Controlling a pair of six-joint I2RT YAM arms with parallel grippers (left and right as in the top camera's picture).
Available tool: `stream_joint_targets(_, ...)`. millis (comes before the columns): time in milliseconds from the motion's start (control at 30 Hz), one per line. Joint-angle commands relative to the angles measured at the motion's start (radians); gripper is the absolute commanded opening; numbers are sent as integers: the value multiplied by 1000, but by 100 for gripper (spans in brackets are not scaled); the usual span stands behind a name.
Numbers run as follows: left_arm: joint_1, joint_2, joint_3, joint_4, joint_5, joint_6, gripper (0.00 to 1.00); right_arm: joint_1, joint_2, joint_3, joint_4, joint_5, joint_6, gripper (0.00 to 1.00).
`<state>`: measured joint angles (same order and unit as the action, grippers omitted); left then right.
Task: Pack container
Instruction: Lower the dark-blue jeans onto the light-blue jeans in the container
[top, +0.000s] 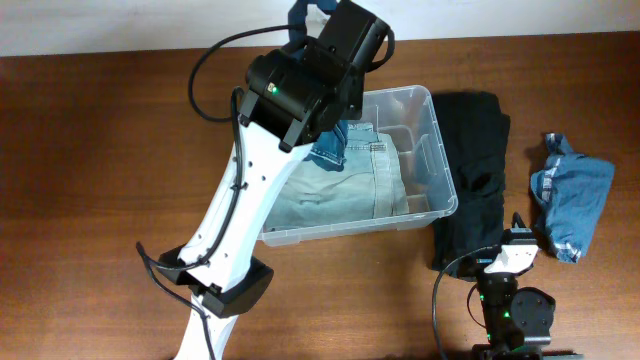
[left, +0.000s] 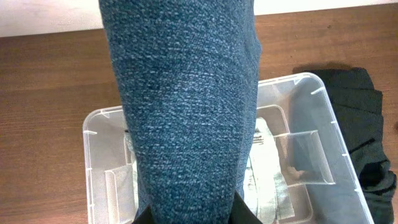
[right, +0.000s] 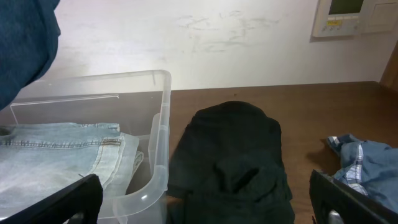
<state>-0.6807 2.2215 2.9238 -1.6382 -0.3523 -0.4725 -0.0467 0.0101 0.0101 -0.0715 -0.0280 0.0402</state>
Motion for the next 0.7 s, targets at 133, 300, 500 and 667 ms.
stream_joint_targets(133,12,-56,18,-1,-64,-12,0,1,-6,-5,-4,-6,-6,98)
stream_joint_targets(300,12,-56,18,3,-75,-12,1,1,-6,-5,-4,-6,-6,98)
stream_joint_targets(500,35,-87,-89,83,-59,-31,0,1,-6,-5,-4,-6,-6,98)
stream_joint_targets(667,49,-242,-538,382,31,-31,1,1,-6,-5,-4,-6,-6,98)
